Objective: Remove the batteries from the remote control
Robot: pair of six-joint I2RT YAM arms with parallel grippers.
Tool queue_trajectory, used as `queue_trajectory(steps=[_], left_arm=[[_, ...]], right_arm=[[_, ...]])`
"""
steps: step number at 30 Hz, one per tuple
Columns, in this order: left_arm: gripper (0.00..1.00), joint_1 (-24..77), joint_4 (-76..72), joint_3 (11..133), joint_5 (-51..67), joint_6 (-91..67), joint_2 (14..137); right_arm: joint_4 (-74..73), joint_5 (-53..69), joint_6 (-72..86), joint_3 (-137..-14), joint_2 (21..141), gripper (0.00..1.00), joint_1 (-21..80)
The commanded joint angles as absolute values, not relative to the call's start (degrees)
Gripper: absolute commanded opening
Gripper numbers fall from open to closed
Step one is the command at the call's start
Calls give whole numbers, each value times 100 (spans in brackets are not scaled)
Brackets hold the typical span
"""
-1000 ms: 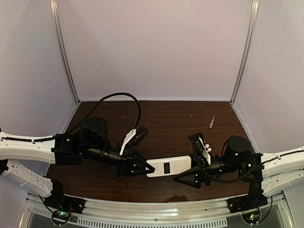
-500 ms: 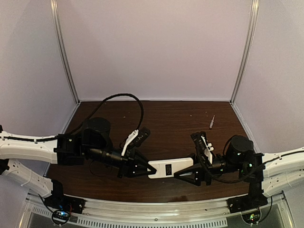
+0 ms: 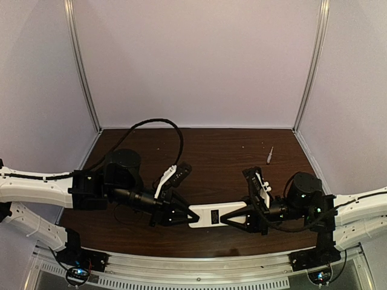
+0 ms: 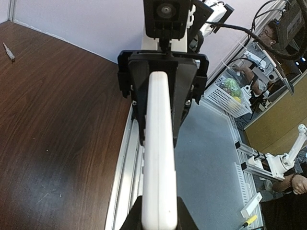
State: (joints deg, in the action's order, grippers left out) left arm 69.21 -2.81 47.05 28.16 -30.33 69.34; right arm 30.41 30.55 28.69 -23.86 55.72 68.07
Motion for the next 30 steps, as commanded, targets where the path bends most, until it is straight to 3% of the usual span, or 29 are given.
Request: queue_trajectory(steps=[1, 6, 11, 24, 28, 30], left_arm=[[0, 6883, -382, 4911, 2630, -2983, 6995], [0, 6880, -343, 4897, 2572, -2962, 6995], [3, 6881, -264, 4898, 2457, -2945, 6966], [69, 6881, -27, 4913, 1709, -2914, 6839], [95, 6882, 214, 4899, 1474, -2833, 6764], [97, 6880, 310, 4896, 1274, -2824, 6730]], right_arm=[[3071, 3094, 2830, -2509, 5605, 18, 6849], [3041, 3083, 2839, -2530, 5624, 1, 6852], [3001, 3042, 2852, -2529, 5621, 0, 6850], [2551, 2048, 2924, -2530, 5502, 0, 6852], [2438, 1665, 2993, -2520, 5494, 0, 6849], [2405, 1496, 3042, -2522, 5493, 0, 6855]])
